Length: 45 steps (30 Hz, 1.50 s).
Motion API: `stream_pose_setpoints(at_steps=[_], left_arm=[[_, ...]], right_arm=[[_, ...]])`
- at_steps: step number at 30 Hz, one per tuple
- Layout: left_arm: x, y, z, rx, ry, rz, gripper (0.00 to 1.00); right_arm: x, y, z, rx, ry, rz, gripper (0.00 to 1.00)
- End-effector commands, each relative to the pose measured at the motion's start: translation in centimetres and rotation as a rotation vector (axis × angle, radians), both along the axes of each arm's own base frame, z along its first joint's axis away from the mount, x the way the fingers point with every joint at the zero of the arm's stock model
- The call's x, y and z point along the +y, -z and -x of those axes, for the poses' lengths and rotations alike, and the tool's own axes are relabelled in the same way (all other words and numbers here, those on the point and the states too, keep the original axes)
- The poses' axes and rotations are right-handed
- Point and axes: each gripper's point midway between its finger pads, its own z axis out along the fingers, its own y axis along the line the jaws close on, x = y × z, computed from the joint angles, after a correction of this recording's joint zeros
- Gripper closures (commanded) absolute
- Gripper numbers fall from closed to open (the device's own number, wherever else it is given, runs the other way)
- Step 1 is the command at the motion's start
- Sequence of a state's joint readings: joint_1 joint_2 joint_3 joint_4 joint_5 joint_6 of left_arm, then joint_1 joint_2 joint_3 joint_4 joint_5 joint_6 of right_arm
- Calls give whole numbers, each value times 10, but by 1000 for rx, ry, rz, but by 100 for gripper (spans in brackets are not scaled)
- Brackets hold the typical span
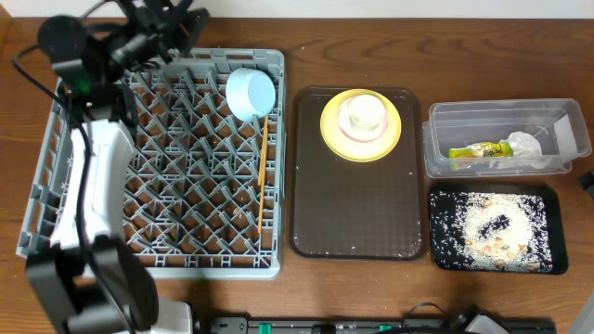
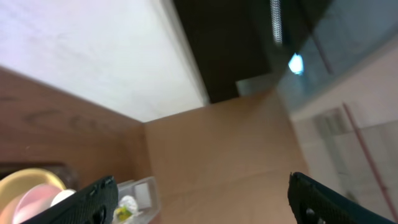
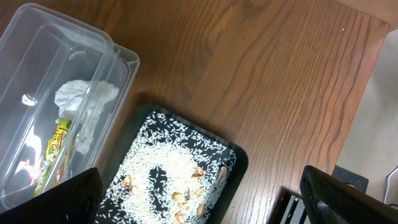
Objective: Sort waste into correct bins and load items into the dishwasher rack
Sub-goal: 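Lower the bowl into the back of the dish rack, then reach the left gripper right to the white cup on the yellow plate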
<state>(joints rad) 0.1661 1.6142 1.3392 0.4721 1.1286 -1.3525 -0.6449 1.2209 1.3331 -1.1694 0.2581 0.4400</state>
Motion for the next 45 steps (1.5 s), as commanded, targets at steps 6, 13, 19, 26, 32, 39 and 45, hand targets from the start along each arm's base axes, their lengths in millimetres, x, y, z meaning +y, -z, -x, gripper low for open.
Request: stream_pose_setpoints(at_steps=[6,13,19,26,32,39,45], left_arm=[[-42,5,12,-135,-316,-494,11],[-137,78,42,-150,-235,-927,8],[-218,163,70,-92,47,-1142,6],[-229,225,85,34,167,-1247,6],[-210,247,109,174,219,-1315,5],[-191,280,131,290,261,-1373,27],[-194,300,129,273,254,-1362,78]], right_arm=[[-2,-2,3,-3,12,5,1],[-2,-2,3,-2,12,5,1],[-2,-2,3,-3,12,5,1],[-2,-2,3,-3,12,5,1],[-2,-2,3,-3,12,5,1],[-2,-2,3,-3,12,5,1],[-2,-2,3,-3,12,5,1]])
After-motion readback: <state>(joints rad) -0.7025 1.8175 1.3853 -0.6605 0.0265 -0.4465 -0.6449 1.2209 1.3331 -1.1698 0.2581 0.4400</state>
